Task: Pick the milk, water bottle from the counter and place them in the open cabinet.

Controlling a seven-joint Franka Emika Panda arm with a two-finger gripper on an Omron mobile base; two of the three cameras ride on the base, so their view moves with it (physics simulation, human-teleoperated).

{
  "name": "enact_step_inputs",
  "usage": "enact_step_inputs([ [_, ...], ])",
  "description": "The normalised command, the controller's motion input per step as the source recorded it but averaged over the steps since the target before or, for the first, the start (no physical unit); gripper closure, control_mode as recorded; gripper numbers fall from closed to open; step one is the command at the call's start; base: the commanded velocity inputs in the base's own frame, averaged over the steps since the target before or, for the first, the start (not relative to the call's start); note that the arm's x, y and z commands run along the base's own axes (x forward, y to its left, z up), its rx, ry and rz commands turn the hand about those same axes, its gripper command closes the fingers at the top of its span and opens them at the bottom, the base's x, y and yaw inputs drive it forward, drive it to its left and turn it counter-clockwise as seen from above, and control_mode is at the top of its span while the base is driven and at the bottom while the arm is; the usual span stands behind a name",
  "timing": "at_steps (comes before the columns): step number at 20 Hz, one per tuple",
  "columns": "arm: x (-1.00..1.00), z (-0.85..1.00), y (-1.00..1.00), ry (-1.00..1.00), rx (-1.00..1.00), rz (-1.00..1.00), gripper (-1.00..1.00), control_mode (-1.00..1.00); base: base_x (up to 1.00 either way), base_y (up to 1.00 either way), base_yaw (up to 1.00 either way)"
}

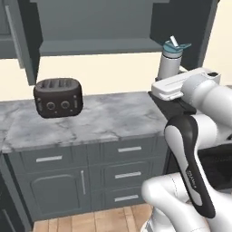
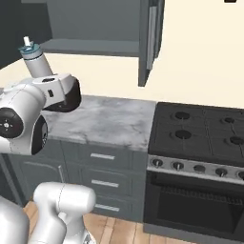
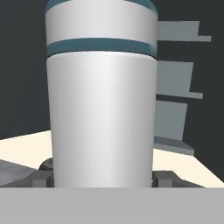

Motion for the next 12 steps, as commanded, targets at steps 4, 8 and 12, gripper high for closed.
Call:
enact_step_inputs([
  [4, 0.00, 0.00, 0.00, 0.00, 0.00, 0.00, 1.00, 1.00, 0.00, 0.63, -0.41],
  [8, 0.00, 0.00, 0.00, 0.00, 0.00, 0.00, 1.00, 1.00, 0.08, 0.67, -0.37],
  [12, 0.00, 0.00, 0.00, 0.00, 0.00, 0.00, 1.00, 1.00, 0.29, 0.71, -0.29],
])
